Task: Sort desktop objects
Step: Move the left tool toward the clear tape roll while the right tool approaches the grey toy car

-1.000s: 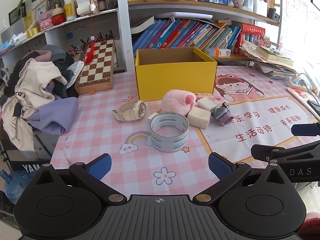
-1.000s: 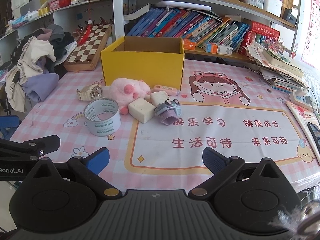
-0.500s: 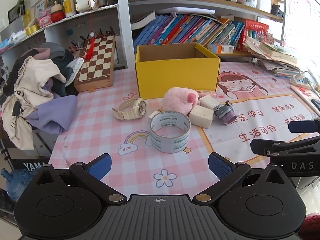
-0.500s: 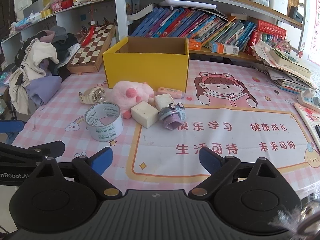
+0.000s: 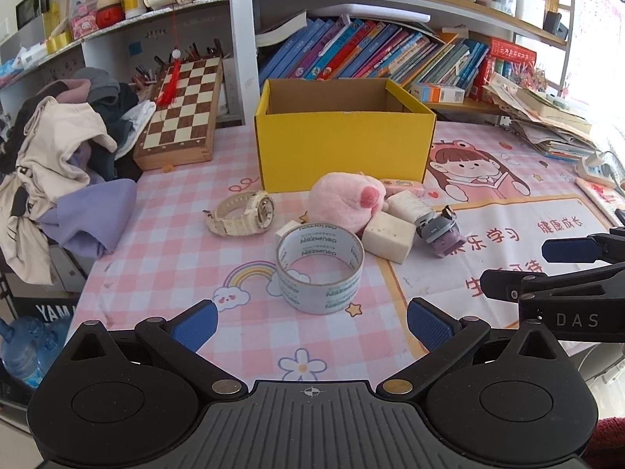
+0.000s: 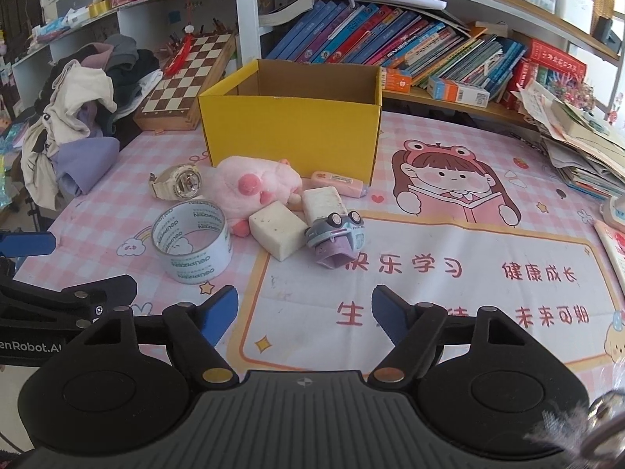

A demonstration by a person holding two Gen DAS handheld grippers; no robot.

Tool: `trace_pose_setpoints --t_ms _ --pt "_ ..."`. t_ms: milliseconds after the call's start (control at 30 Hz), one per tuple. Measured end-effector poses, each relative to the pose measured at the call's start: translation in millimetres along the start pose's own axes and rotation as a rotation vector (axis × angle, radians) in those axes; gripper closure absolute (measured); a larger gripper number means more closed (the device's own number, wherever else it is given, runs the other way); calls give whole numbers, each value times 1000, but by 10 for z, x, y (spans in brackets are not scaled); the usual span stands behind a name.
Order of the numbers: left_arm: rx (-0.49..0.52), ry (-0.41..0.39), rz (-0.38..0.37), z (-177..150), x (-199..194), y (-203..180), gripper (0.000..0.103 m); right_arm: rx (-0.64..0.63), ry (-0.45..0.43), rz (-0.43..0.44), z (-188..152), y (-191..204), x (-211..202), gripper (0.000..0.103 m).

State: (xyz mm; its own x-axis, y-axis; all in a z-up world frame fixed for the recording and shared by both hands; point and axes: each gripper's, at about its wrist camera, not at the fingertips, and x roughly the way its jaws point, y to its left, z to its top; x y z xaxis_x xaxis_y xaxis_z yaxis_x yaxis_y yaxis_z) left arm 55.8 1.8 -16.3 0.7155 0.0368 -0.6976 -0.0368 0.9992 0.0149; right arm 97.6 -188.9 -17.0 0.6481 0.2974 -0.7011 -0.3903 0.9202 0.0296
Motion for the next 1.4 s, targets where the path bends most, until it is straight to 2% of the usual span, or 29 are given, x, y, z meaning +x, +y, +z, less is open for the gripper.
trace_pose_setpoints --t_ms 467,1100,1400 --pt "-30 52 35 159 300 -70 0 10 68 40 234 -273 383 27" --pt "-98 70 103 346 644 -112 0 -9 158 101 468 -554 870 17" --pt "-120 106 95 369 778 -103 0 -17 188 130 540 -604 1071 17"
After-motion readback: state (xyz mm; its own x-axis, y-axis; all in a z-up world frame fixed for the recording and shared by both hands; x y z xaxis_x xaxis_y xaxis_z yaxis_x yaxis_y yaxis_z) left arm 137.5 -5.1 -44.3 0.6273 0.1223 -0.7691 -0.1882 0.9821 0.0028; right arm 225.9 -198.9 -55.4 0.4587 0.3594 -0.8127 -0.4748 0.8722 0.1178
